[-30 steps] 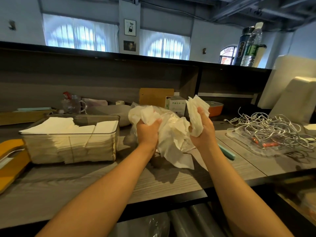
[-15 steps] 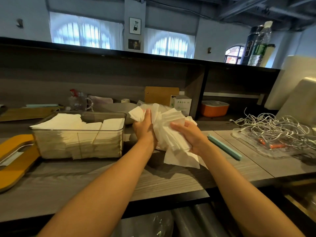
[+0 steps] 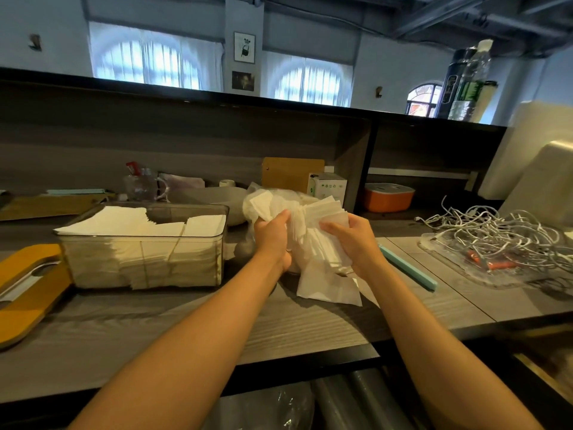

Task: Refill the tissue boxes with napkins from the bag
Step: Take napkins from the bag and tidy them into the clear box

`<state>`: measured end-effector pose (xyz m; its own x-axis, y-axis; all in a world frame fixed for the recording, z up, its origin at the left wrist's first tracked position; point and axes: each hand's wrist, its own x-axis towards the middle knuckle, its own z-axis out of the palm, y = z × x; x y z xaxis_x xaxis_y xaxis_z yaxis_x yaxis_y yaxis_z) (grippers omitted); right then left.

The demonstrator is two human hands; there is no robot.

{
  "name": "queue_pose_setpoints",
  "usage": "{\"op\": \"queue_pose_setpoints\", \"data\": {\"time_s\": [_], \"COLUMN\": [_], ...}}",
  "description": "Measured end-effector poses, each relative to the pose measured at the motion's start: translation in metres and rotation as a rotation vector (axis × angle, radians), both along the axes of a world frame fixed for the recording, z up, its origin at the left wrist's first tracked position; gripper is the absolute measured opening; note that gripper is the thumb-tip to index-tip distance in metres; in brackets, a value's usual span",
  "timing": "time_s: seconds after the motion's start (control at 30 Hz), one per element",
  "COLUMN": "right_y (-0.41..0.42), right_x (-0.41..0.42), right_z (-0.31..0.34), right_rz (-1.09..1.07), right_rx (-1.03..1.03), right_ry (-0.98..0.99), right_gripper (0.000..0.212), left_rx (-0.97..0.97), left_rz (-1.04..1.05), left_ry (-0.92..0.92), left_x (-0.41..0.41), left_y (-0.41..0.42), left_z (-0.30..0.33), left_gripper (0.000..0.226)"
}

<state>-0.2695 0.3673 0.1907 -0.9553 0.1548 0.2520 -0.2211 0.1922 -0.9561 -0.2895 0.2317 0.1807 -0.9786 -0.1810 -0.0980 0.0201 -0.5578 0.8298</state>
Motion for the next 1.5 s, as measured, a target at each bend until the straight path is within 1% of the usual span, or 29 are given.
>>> {"op": "queue_pose_setpoints", "data": {"time_s": [0.07,0.17,0.27,0.37,0.5,0.53,0.6,0.63,0.67,0.77,0.83,0.9,0.93,1.0,1.07,1.13,1.17,1.2,1.23,1.27,1.33,1.37,1.43,1.5], "right_y": [0.000,-0.003,-0.001,0.002,0.001,0.000,0.000,0.000,0.001,0.005,0.007,0.008,0.009,0.015,0.021,0.020,0.017,0.012,0.008,0.006,0.007,0.008,0.010,0.010], "right_x": [0.000,0.006,0.005,0.001,0.002,0.001,0.000,-0.002,-0.003,-0.005,-0.008,-0.007,-0.007,-0.006,-0.003,-0.002,-0.002,-0.002,-0.003,-0.005,-0.007,-0.007,-0.007,-0.005], "right_z": [0.000,0.000,0.000,0.001,0.000,0.000,-0.001,-0.002,-0.003,-0.004,-0.005,-0.004,-0.004,-0.003,-0.001,-0.002,-0.004,-0.004,-0.006,-0.007,-0.008,-0.007,-0.007,-0.005], "right_rz": [0.037,0.120,0.112,0.058,0.084,0.082,0.069,0.058,0.048,0.016,0.017,0.048,0.076,0.185,0.302,0.289,0.252,0.203,0.153,0.112,0.062,0.051,0.045,0.031], "right_rx": [0.056,0.180,0.226,0.142,-0.008,-0.013,0.009,0.015,0.001,-0.113,-0.206,-0.264,-0.306,-0.454,-0.551,-0.474,-0.420,-0.380,-0.355,-0.340,-0.336,-0.344,-0.381,-0.416], "right_ry": [-0.061,-0.156,-0.172,-0.158,-0.081,-0.075,-0.089,-0.104,-0.110,-0.089,-0.088,-0.066,-0.035,0.059,0.157,0.150,0.099,0.040,-0.012,-0.044,-0.072,-0.078,-0.079,-0.063], "right_gripper": [0.012,0.017,0.019,0.020,0.021,0.020,0.025,0.029,0.032,0.030,0.024,0.017,0.017,0.027,0.034,0.034,0.031,0.027,0.024,0.025,0.033,0.034,0.027,0.012], "left_rx": [0.039,0.100,0.181,0.199,0.113,0.076,-0.022,-0.066,-0.089,-0.071,-0.037,-0.035,-0.051,-0.044,-0.040,-0.065,-0.086,-0.104,-0.125,-0.145,-0.174,-0.178,-0.177,-0.174], "left_rz": [0.017,0.030,0.013,0.011,-0.199,-0.235,-0.276,-0.274,-0.251,-0.158,-0.091,-0.078,-0.084,-0.146,-0.185,-0.249,-0.284,-0.308,-0.312,-0.309,-0.325,-0.333,-0.316,-0.269], "left_ry": [0.006,0.016,0.001,0.010,0.051,0.075,0.136,0.140,0.123,0.033,-0.008,-0.021,-0.040,-0.066,-0.071,-0.080,-0.066,-0.038,-0.005,0.038,0.110,0.135,0.161,0.142], "left_x": [-0.002,-0.004,-0.004,-0.006,0.003,0.005,0.007,0.007,0.006,0.000,-0.005,-0.007,-0.006,-0.002,0.001,0.006,0.006,0.005,0.006,0.008,0.008,0.009,0.007,0.004], "left_y": [-0.003,-0.005,-0.008,-0.012,-0.007,-0.005,-0.001,0.000,0.001,-0.003,-0.005,-0.006,-0.005,-0.005,-0.003,0.000,0.002,0.003,0.004,0.004,0.006,0.006,0.007,0.006], "left_z": [0.001,0.000,0.002,0.001,0.001,0.001,0.000,-0.001,-0.002,-0.004,-0.006,-0.006,-0.005,-0.003,-0.002,-0.001,-0.002,-0.002,-0.003,-0.003,-0.006,-0.007,-0.009,-0.010], "left_gripper": [0.011,0.033,0.030,0.030,0.048,0.048,0.036,0.030,0.027,0.028,0.037,0.043,0.040,0.031,0.031,0.050,0.061,0.068,0.069,0.061,0.030,0.021,0.025,0.029]}}
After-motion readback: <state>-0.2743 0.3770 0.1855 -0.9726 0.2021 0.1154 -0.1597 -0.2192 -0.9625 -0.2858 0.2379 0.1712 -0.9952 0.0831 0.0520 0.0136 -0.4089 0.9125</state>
